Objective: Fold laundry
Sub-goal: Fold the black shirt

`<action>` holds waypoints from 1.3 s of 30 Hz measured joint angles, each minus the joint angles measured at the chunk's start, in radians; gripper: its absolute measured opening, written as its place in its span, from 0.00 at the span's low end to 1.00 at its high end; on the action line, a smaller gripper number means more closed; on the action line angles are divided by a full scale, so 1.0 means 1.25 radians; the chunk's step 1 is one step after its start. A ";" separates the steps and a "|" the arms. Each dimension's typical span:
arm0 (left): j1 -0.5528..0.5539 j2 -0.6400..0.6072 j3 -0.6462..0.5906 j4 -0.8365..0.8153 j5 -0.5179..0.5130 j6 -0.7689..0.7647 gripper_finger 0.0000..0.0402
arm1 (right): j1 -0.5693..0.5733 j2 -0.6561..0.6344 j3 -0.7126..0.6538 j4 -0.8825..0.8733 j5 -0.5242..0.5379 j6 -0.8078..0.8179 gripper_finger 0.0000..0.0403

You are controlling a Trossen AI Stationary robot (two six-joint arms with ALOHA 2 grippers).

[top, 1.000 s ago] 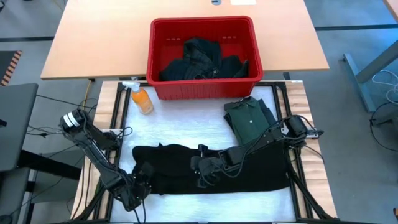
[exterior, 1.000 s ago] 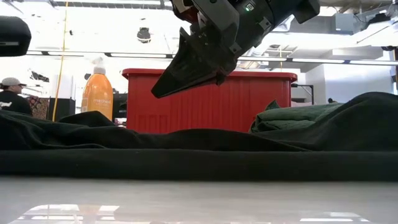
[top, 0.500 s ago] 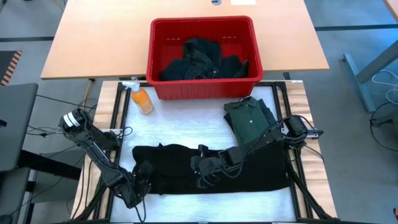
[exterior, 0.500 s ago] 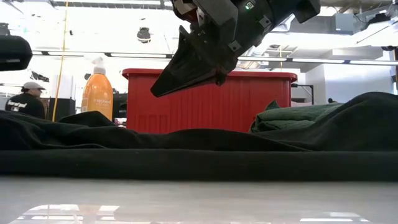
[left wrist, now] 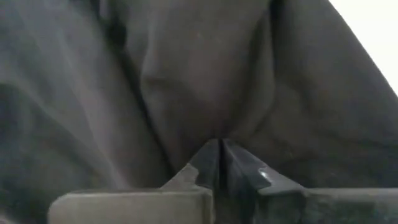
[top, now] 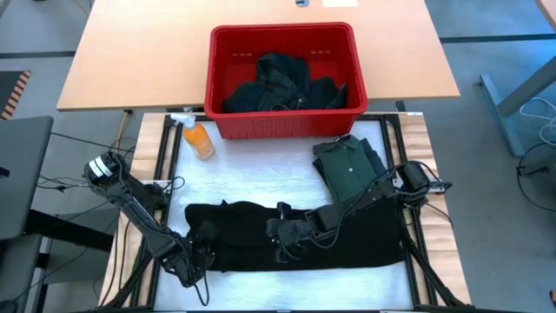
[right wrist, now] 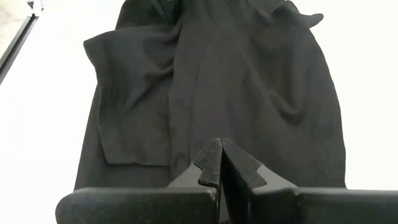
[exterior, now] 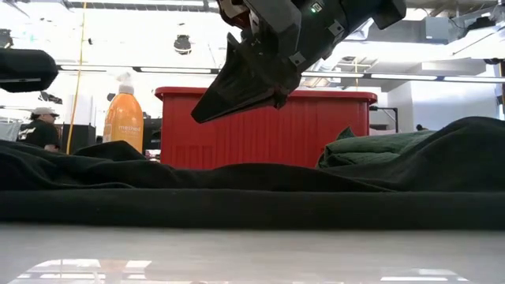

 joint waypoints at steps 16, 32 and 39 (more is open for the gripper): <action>0.031 -0.097 0.118 0.029 0.087 -0.014 0.00 | 0.019 0.000 0.000 0.002 0.000 0.054 0.08; -0.007 0.041 0.097 0.260 0.002 -0.037 0.24 | 0.082 0.000 0.000 0.051 0.000 0.035 0.08; -0.004 0.044 0.097 0.242 -0.065 -0.094 0.44 | 0.081 0.000 0.000 0.049 0.000 0.033 0.08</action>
